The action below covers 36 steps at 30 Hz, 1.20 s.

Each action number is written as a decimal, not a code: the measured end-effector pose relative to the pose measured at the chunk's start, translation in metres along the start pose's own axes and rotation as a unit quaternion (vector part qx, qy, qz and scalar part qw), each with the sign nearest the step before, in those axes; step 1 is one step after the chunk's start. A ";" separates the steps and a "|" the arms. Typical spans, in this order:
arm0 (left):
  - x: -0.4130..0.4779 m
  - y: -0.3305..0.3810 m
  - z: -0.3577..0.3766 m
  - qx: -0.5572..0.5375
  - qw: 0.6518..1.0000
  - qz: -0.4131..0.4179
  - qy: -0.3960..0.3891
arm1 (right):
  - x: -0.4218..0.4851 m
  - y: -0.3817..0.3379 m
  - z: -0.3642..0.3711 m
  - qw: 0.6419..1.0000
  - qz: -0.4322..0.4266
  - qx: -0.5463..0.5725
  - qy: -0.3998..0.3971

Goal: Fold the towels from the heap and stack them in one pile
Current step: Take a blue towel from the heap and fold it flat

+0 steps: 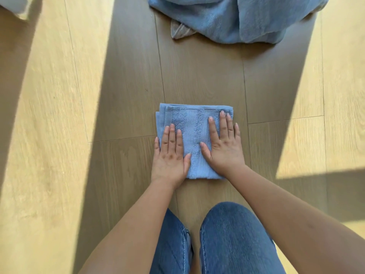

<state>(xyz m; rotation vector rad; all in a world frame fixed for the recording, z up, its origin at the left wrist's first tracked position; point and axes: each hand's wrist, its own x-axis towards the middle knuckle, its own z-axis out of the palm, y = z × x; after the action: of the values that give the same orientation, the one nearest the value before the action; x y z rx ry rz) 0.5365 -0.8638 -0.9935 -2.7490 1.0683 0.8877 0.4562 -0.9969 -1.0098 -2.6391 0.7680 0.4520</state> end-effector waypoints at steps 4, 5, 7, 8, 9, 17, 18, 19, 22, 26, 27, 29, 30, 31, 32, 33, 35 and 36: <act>-0.002 0.000 0.002 -0.006 1.000 0.022 0.011 | 0.000 0.001 0.002 1.000 -0.008 -0.012 0.025; -0.003 0.000 0.003 -0.009 1.000 0.020 -0.001 | 0.000 0.001 0.000 1.000 -0.006 -0.010 0.016; -0.004 -0.001 0.005 0.000 1.000 0.017 0.014 | -0.001 0.000 -0.005 1.000 -0.002 -0.010 -0.024; -0.003 0.000 0.002 0.002 1.000 0.013 0.022 | -0.001 -0.002 -0.009 0.999 0.000 -0.012 -0.052; -0.004 0.001 0.001 0.009 1.000 0.013 0.001 | -0.001 -0.002 -0.014 0.998 0.001 -0.016 -0.064; -0.017 -0.013 -0.014 0.041 0.997 0.017 -0.056 | -0.027 -0.007 -0.026 0.998 0.010 -0.025 -0.050; -0.021 -0.017 -0.013 0.032 0.998 0.004 -0.057 | -0.037 -0.007 -0.023 0.998 0.013 -0.021 -0.051; -0.026 -0.021 -0.013 0.022 0.998 -0.007 -0.057 | -0.048 -0.007 -0.021 0.998 0.016 -0.022 -0.061; -0.045 -0.028 -0.010 0.021 0.998 0.027 -0.046 | -0.072 -0.004 -0.016 0.994 -0.022 -0.050 -0.096; -0.053 -0.034 -0.009 0.107 0.986 0.116 -0.046 | -0.064 0.005 -0.017 0.979 -0.116 -0.144 -0.090; -0.051 -0.034 -0.010 0.121 0.984 0.127 -0.037 | -0.061 0.005 -0.018 0.975 -0.122 -0.161 -0.096; -0.048 -0.030 -0.012 0.153 0.980 0.126 -0.031 | -0.058 0.002 -0.024 0.971 -0.121 -0.179 -0.105; -0.046 -0.029 -0.010 0.154 0.979 0.129 -0.038 | -0.057 0.001 -0.024 0.971 -0.127 -0.176 -0.105; -0.044 -0.029 -0.011 0.160 0.978 0.121 -0.048 | -0.057 0.001 -0.025 0.971 -0.126 -0.174 -0.102; -0.042 -0.027 -0.013 0.164 0.979 0.106 -0.062 | -0.057 0.001 -0.023 0.974 -0.117 -0.169 -0.092; -0.042 -0.024 -0.015 0.172 0.977 0.096 -0.080 | -0.057 0.001 -0.025 0.978 -0.105 -0.158 -0.085; -0.040 -0.017 -0.019 0.172 0.977 0.086 -0.097 | -0.056 -0.003 -0.030 0.983 -0.091 -0.140 -0.072; -0.038 -0.013 -0.022 0.164 0.978 0.078 -0.100 | -0.056 -0.003 -0.032 0.985 -0.091 -0.128 -0.075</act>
<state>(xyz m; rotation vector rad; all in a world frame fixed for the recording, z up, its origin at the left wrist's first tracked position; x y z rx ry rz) 0.5334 -0.8365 -0.9564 -2.2828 1.2742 0.8906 0.4198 -0.9829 -0.9587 -2.8354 0.4408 0.7306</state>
